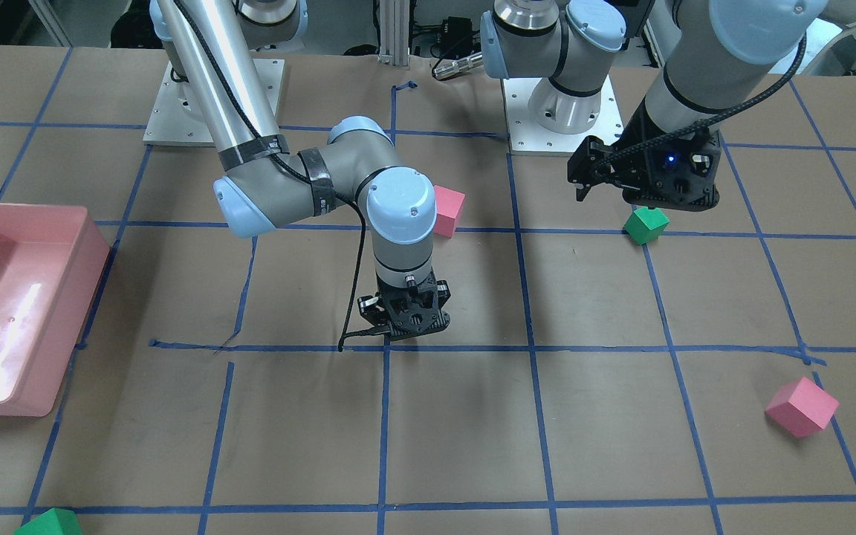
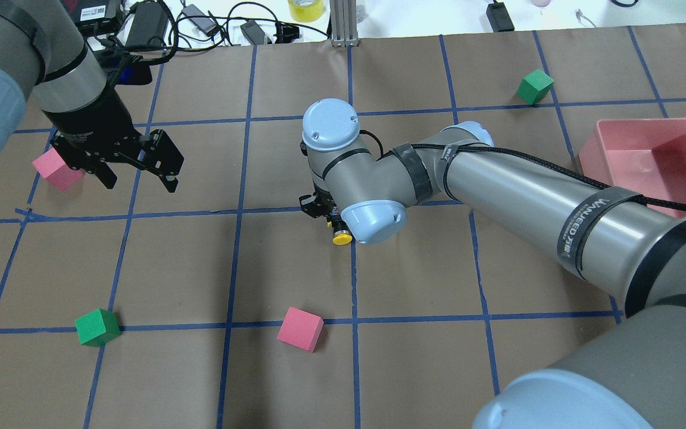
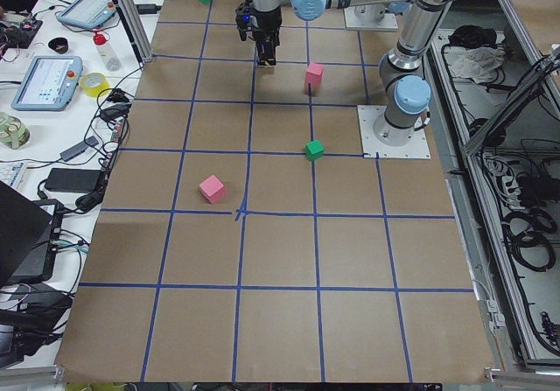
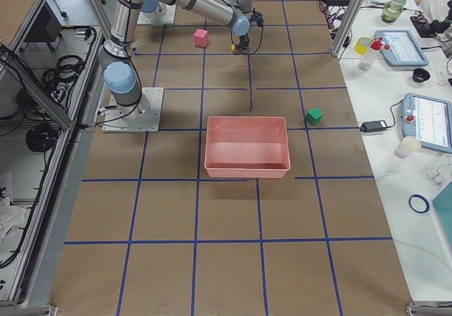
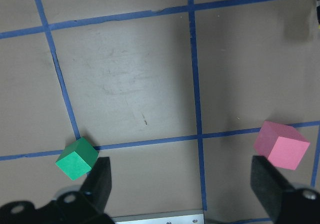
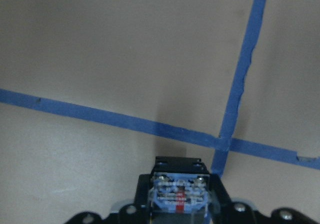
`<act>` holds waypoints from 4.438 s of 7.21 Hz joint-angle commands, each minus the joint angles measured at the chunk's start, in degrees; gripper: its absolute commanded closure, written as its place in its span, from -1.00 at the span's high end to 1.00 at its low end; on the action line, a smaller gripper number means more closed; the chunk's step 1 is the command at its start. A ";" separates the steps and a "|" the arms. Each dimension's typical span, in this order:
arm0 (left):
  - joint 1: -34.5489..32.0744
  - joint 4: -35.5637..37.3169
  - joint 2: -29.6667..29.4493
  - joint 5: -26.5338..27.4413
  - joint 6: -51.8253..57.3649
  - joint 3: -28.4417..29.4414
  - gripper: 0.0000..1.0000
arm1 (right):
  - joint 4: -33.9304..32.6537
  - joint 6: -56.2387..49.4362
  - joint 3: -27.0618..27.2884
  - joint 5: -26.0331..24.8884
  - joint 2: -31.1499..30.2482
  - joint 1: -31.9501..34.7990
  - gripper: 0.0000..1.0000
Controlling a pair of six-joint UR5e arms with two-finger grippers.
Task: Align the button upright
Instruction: 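Carry the button switch out of the bin to the table center, then open the right gripper and release the button switch on the table, then raise the right gripper away while the left gripper moves toward the switch, then lower the left gripper and grasp the button switch by its body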
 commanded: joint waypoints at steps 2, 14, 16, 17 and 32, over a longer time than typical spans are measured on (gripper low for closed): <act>-0.09 0.32 -0.37 -0.56 -0.82 -0.02 1.00 | -1.39 0.03 0.79 -0.18 0.00 -0.05 -0.18; -5.63 33.74 -7.93 -10.84 -12.20 -7.46 1.00 | 43.68 -20.63 -16.06 1.14 -28.39 -22.81 1.00; -6.59 36.96 -9.70 -11.98 -12.95 -9.86 1.00 | 45.63 -20.71 -16.53 1.14 -28.13 -24.56 1.00; -9.29 40.45 -9.70 -11.03 -17.65 -10.30 1.00 | 45.72 -20.72 -16.44 1.31 -28.04 -25.88 1.00; -30.24 67.30 -23.32 3.13 -51.98 -22.87 0.94 | 45.72 -20.80 -15.82 0.88 -28.04 -25.89 1.00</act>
